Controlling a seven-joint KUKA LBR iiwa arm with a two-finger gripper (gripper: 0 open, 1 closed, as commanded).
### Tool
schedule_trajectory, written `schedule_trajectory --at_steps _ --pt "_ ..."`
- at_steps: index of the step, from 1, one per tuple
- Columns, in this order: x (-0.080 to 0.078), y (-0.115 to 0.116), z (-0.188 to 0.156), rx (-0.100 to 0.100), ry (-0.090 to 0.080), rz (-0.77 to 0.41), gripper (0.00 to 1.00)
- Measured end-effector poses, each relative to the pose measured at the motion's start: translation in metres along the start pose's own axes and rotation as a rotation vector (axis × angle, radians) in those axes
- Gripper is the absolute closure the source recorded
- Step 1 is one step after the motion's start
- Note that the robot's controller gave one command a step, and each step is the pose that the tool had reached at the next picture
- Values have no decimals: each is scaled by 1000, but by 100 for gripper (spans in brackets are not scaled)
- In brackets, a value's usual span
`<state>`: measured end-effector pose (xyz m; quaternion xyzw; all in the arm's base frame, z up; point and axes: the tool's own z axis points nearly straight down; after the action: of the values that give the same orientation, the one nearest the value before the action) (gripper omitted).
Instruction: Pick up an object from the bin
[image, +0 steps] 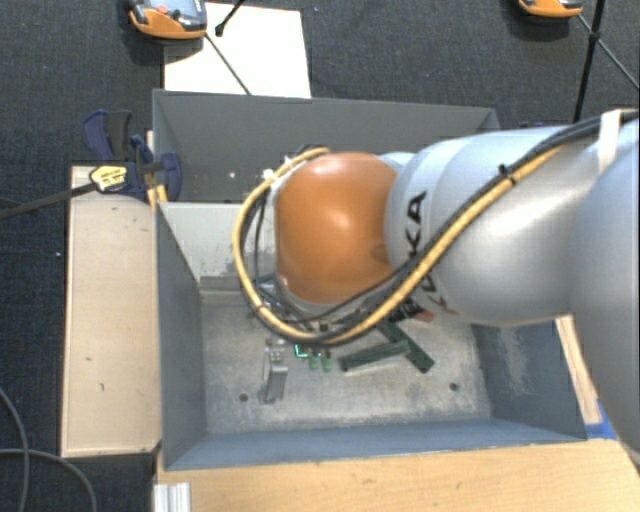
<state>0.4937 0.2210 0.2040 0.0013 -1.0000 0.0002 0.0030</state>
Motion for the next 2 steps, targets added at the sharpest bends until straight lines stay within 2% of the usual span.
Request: schedule_trajectory --at_steps 1,2 --pt "-2 -1 -4 -2 -8 4 0" --pt "-6 -3 65 -4 -12 30 0"
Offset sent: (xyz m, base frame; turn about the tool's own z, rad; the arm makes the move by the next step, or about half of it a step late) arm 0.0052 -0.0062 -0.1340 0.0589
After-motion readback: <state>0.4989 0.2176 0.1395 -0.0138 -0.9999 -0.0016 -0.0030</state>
